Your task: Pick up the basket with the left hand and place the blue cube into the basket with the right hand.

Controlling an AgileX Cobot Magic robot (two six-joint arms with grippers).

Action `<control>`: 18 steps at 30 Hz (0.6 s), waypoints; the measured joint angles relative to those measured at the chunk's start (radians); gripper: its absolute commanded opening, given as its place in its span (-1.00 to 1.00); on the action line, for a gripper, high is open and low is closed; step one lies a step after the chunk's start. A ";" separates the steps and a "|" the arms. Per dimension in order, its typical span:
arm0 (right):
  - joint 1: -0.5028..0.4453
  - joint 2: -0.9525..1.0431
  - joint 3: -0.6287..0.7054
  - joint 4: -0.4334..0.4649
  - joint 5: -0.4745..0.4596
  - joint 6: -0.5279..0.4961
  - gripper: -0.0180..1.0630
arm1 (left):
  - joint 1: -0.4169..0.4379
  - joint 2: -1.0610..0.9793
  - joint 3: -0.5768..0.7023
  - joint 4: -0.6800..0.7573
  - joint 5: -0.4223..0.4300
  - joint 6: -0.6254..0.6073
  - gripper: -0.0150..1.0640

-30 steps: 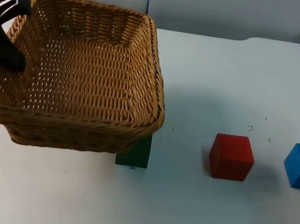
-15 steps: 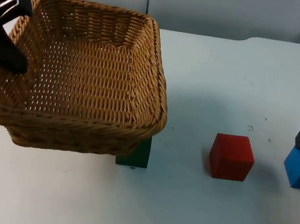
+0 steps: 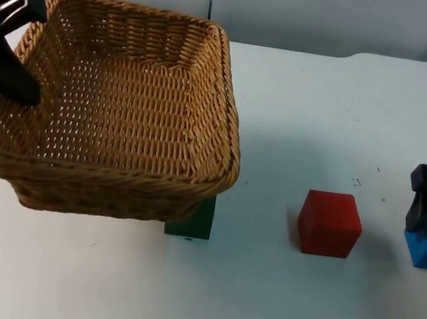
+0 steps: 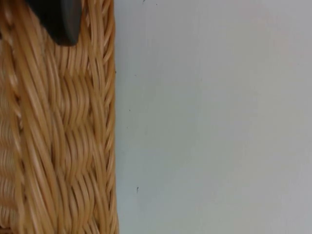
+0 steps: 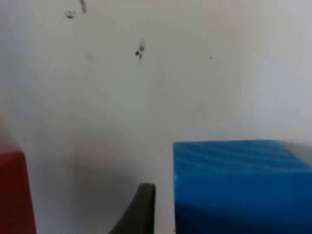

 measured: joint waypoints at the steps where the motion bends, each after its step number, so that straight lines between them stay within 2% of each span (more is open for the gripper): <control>1: 0.000 0.006 0.000 0.000 -0.003 0.000 0.62 | 0.000 0.000 0.000 -0.002 0.000 0.000 -0.98; 3: 0.000 0.028 0.000 0.000 -0.005 0.000 0.54 | 0.000 0.000 0.000 -0.002 0.001 0.000 -0.98; 5: 0.000 0.033 0.000 0.000 -0.008 0.000 0.39 | 0.000 0.000 0.000 -0.002 0.001 0.000 -0.98; 6: 0.000 0.035 0.000 0.000 -0.010 0.000 0.39 | 0.000 0.000 0.000 -0.002 0.002 0.000 -0.98; 10: 0.000 0.035 -0.001 0.000 -0.019 0.000 -0.08 | 0.000 0.000 0.000 -0.002 0.004 0.000 -0.98; 11: 0.000 0.035 -0.002 0.000 -0.020 0.000 -0.08 | 0.000 0.000 0.000 -0.004 0.004 0.000 -0.98; 12: 0.000 0.035 -0.002 0.000 -0.024 0.000 -0.20 | 0.000 0.000 0.000 -0.004 0.004 0.000 -0.98; 15: 0.000 0.035 -0.002 0.000 -0.026 0.000 -0.67 | 0.000 0.000 0.000 -0.010 0.004 0.000 -0.98; 16: 0.000 0.035 -0.002 0.000 -0.028 0.000 -0.67 | 0.000 0.000 0.000 -0.012 0.004 0.000 -0.98; 18: 0.000 0.035 -0.002 0.000 -0.028 0.000 -0.97 | 0.000 0.000 0.000 -0.015 0.004 0.000 -0.98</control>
